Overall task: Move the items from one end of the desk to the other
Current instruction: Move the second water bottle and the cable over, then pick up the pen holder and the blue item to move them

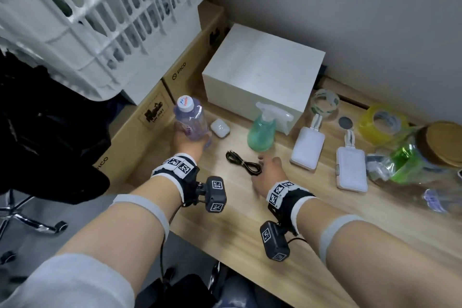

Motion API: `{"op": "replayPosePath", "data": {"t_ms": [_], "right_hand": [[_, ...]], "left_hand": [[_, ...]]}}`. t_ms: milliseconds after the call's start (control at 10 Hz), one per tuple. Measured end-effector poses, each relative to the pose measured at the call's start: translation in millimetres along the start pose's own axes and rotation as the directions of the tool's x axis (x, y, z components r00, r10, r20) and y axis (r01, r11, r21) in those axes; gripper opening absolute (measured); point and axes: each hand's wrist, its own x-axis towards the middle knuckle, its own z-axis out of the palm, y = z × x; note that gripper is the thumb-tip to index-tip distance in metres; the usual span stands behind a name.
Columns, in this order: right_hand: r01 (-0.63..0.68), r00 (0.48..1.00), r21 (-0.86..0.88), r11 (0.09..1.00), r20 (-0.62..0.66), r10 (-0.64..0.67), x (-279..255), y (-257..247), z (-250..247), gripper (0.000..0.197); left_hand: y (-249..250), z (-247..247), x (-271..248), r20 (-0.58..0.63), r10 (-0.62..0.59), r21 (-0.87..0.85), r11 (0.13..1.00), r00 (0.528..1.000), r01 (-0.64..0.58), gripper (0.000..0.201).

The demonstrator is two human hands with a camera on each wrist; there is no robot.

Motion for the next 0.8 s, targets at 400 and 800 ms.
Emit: {"op": "replayPosePath", "data": {"t_ms": [400,800], "right_hand": [[-0.123,0.985,0.064,0.99,-0.112,0.129,-54,93,-78,0.055],[-0.18,0.828,0.402,0.898,-0.431,0.359,-258,346,-209,0.014]], "left_hand": [[-3,101,-95,0.212,-0.308,0.537,0.83,0.928,0.153,0.055],[-5,333,-394,0.792,0.007,0.301,0.865,0.61,-0.401,0.028]]}}
